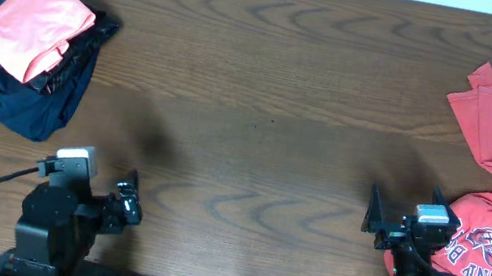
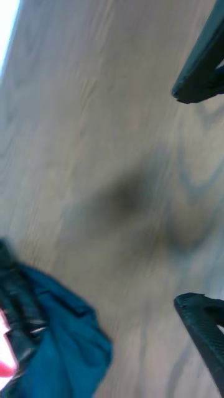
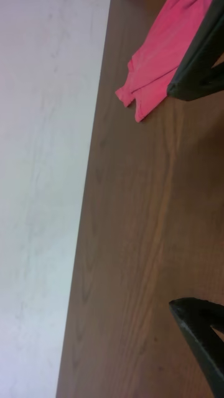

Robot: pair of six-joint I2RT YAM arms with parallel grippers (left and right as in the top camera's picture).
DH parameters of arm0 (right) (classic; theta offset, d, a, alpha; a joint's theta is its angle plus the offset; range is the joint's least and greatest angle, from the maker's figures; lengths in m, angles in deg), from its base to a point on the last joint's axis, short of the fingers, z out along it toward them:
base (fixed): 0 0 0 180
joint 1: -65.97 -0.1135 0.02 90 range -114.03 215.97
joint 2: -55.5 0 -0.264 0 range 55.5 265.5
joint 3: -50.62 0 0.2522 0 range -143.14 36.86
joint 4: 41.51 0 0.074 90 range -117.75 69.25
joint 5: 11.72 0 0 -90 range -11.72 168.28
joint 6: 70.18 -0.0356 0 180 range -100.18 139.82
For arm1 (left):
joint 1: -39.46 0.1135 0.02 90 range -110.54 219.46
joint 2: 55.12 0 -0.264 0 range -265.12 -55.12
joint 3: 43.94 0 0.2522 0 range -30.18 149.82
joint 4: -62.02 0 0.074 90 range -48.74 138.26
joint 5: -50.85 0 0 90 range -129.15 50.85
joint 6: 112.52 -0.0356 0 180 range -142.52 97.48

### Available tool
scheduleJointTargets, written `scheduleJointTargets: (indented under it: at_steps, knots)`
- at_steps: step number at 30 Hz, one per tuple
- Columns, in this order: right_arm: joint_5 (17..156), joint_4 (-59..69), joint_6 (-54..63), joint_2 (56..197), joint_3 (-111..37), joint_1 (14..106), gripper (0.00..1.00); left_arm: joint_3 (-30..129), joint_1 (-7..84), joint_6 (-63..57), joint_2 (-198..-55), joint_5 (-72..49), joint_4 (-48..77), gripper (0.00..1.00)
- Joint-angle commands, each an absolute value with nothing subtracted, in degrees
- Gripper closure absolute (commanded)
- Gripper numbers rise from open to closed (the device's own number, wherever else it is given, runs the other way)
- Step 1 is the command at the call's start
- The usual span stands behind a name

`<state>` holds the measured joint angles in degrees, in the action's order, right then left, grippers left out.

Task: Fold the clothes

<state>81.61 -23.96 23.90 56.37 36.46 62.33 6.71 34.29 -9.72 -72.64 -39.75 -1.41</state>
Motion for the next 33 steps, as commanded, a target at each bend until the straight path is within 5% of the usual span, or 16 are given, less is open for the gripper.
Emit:
scheduleJointTargets:
  at_steps: [1, 15, 33]
  knots:
    - [81.28, -23.70, 24.62, 56.17, 36.54, 62.26, 0.01, -0.77, 36.08, -16.12, -67.05, -38.09, 4.60, 0.02]
    - [81.28, -23.70, 24.62, 56.17, 36.54, 62.26, 0.01, -30.12, 36.08, -16.93, -55.22, -38.27, 48.91, 0.02]
    - [81.28, -23.70, 24.62, 56.17, 36.54, 62.26, 0.01, -29.93, 36.06, -16.91, -55.42, -38.31, 44.23, 0.02]
